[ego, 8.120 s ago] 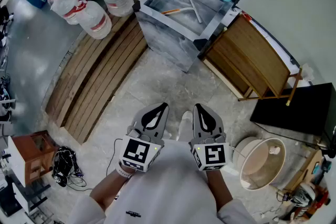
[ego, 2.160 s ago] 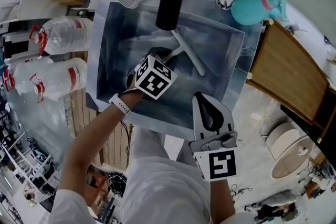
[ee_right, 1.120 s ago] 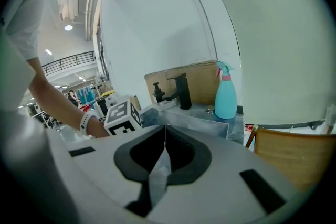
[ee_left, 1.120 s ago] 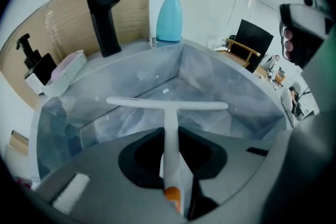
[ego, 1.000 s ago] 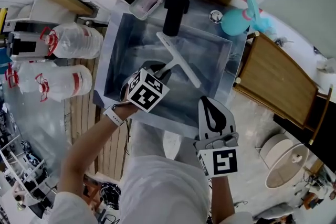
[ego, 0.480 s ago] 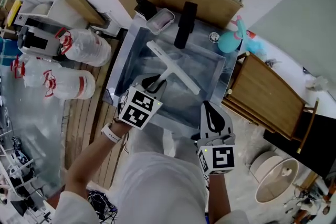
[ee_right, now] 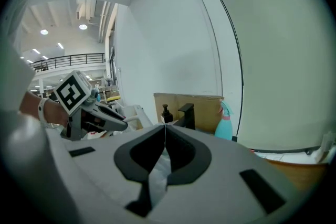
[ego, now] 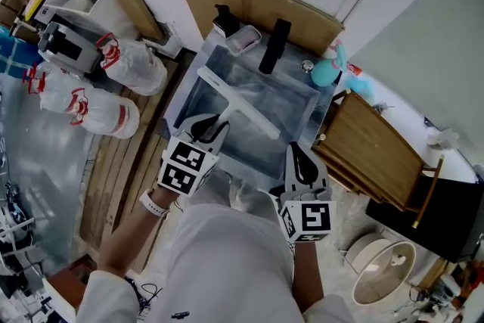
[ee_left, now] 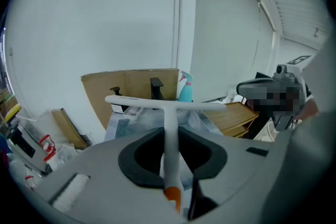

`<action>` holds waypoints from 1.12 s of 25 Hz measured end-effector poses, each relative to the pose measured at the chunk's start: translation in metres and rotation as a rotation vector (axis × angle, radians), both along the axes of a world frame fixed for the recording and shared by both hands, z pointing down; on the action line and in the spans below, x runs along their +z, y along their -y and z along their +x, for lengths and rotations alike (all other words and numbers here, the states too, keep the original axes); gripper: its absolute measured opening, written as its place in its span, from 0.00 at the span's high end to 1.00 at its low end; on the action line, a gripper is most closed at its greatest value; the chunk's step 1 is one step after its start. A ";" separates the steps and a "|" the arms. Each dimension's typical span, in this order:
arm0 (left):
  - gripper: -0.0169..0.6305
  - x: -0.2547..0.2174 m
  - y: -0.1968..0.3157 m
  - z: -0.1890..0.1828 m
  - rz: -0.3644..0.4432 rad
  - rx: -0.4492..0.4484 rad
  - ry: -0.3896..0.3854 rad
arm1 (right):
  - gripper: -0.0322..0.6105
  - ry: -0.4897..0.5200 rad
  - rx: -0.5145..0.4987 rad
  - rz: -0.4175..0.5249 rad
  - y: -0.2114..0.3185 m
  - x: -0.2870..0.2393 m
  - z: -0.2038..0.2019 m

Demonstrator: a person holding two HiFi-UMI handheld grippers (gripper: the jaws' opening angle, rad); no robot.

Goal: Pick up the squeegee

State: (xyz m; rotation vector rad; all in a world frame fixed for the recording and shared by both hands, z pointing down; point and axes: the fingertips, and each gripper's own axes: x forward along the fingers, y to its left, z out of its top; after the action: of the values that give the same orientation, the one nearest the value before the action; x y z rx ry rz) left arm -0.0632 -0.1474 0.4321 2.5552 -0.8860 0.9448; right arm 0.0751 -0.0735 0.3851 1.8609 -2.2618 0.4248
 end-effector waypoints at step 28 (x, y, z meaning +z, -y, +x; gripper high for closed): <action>0.85 -0.067 -0.053 -0.045 0.129 -0.329 -0.141 | 0.94 -0.041 -0.051 0.081 -0.003 -0.042 -0.008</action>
State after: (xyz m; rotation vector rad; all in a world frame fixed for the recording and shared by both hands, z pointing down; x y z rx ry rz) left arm -0.1082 -0.0949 0.3647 2.4350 -1.3083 0.6211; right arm 0.0675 -0.0701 0.3434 1.8272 -2.3263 0.2880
